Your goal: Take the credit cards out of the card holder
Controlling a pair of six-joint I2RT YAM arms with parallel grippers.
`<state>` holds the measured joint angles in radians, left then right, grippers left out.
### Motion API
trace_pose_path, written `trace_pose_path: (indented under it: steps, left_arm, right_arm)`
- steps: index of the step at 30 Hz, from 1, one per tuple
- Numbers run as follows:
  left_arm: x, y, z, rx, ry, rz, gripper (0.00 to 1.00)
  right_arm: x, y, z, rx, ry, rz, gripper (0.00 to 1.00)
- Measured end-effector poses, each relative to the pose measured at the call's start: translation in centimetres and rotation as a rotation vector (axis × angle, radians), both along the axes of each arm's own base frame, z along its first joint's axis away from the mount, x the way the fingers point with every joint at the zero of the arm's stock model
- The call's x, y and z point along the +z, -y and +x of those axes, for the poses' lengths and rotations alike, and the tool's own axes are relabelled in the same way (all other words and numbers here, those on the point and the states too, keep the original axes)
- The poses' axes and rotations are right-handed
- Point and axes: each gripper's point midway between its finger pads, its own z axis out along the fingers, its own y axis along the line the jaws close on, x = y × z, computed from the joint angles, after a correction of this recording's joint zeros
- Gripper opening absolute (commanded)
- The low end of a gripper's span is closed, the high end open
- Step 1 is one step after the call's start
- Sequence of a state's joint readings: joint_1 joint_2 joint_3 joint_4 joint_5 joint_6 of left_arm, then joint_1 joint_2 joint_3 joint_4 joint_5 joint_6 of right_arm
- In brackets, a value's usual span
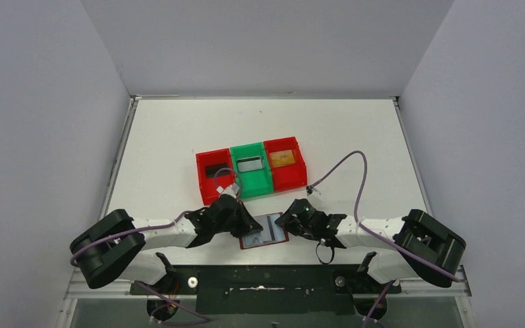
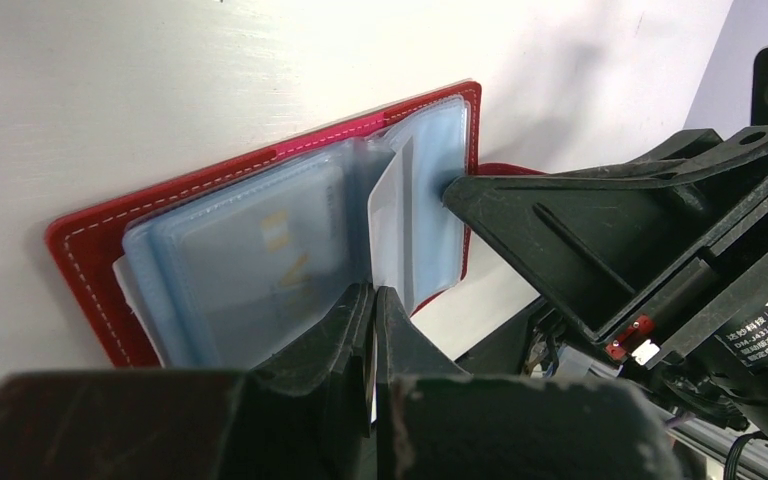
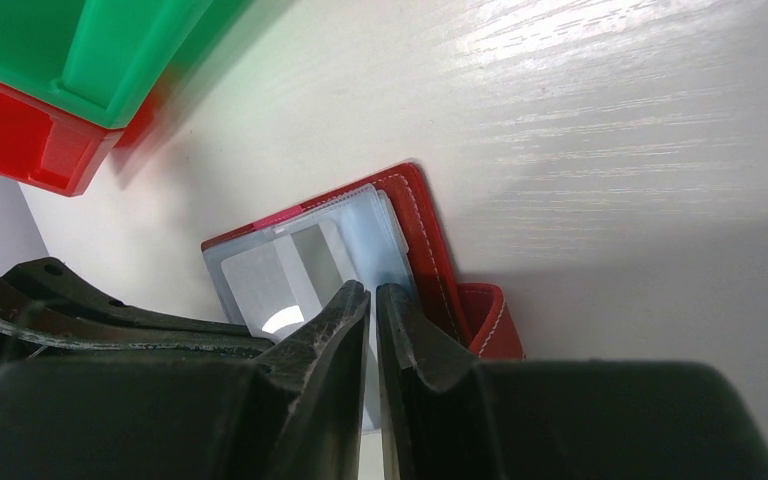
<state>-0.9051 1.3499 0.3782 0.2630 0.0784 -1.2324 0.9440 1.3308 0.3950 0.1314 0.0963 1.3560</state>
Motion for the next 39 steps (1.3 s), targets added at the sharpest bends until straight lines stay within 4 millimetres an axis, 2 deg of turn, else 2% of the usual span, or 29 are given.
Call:
trace_pose_path:
  steps: [5, 11, 14, 18, 20, 22, 29, 39]
  left_arm:
    - [0.1, -0.5, -0.1, -0.001, 0.002, 0.016, 0.00]
    - [0.0, -0.6, -0.1, -0.006, 0.005, 0.021, 0.00]
    - [0.0, -0.6, -0.1, -0.012, 0.009, 0.024, 0.00]
    - [0.0, -0.6, -0.1, -0.019, 0.012, 0.028, 0.00]
    - [0.0, -0.6, -0.1, -0.021, 0.012, 0.028, 0.00]
    - [0.1, -0.6, -0.1, -0.021, 0.012, 0.028, 0.00]
    - [0.1, -0.6, -0.1, -0.021, 0.012, 0.028, 0.00]
    - [-0.2, -0.8, -0.2, -0.020, 0.005, 0.039, 0.02]
  right_arm:
    - [0.0, 0.0, 0.0, 0.004, 0.003, -0.001, 0.14]
    - [0.6, 0.0, -0.1, 0.060, 0.025, -0.044, 0.24]
    - [2.0, -0.2, 0.3, 0.103, 0.041, -0.092, 0.25]
    - [5.5, -2.2, 1.8, 0.145, 0.110, -0.076, 0.25]
    - [6.1, -2.6, 2.0, 0.161, 0.128, -0.066, 0.25]
    - [5.5, -2.8, 1.7, 0.180, 0.112, -0.072, 0.25]
    - [0.9, -3.6, -1.0, 0.291, -0.006, -0.144, 0.26]
    - [0.9, -4.1, -1.4, 0.290, 0.006, -0.161, 0.31]
